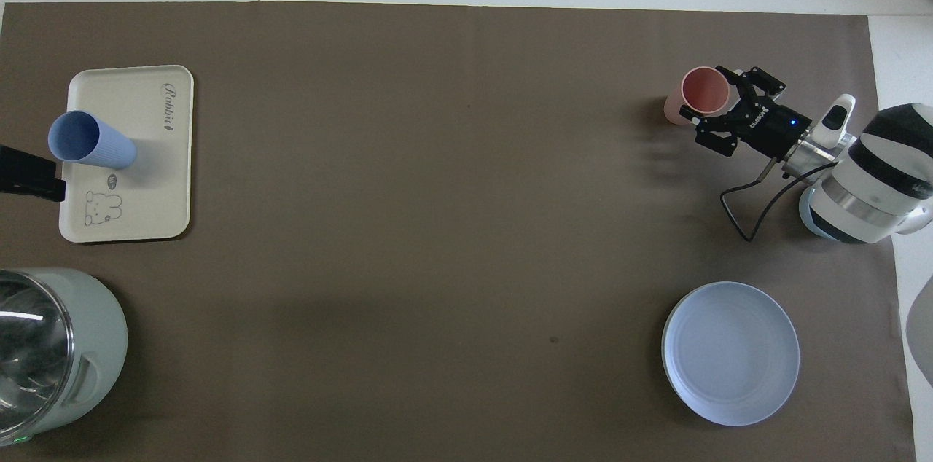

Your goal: Place cup on tray

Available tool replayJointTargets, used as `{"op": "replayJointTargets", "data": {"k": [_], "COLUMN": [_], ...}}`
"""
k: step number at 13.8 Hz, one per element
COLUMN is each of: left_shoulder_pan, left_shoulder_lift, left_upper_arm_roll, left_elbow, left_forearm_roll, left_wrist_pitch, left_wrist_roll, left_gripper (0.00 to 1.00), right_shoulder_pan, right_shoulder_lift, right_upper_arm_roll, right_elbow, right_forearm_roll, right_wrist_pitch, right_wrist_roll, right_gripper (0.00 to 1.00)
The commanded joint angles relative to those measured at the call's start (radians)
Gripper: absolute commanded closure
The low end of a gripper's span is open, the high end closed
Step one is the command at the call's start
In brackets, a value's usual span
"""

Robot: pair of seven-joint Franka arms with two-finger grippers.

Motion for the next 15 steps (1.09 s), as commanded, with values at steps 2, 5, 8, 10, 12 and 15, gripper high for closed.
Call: {"op": "replayJointTargets", "data": {"k": [2, 5, 8, 10, 12, 15], "left_shoulder_pan": [-0.005, 0.008, 0.033, 0.054, 0.077, 0.076], "left_shoulder_lift": [-0.05, -0.048, -0.026, -0.022, -0.025, -0.026], "left_upper_arm_roll": [-0.012, -0.035, -0.094, -0.117, -0.151, -0.151], "left_elbow": [-0.086, -0.129, -0.131, -0.134, -0.155, -0.154], "left_forearm_roll": [0.013, -0.002, -0.009, -0.009, -0.009, -0.009], "left_wrist_pitch": [0.028, 0.074, 0.118, 0.126, 0.149, 0.135], "left_wrist_roll": [-0.001, -0.002, -0.014, -0.016, -0.019, -0.019], "left_gripper": [0.0, 0.0, 0.0, 0.0, 0.0, 0.0], "right_shoulder_pan": [-0.008, 0.001, 0.004, 0.004, 0.007, 0.078], "right_shoulder_lift": [-0.06, -0.131, -0.206, -0.256, -0.302, -0.388], "right_upper_arm_roll": [0.005, 0.002, 0.002, 0.002, 0.009, 0.011], "right_elbow": [-0.014, -0.014, -0.004, 0.001, 0.013, 0.015], "right_forearm_roll": [-0.041, -0.171, -0.41, -0.593, -0.784, -1.09], "right_wrist_pitch": [-0.007, 0.037, 0.065, 0.064, 0.059, 0.056], "right_wrist_roll": [0.057, 0.226, 0.481, 0.63, 0.799, 1.148], "right_gripper": [0.0, 0.0, 0.0, 0.0, 0.0, 0.0]}}
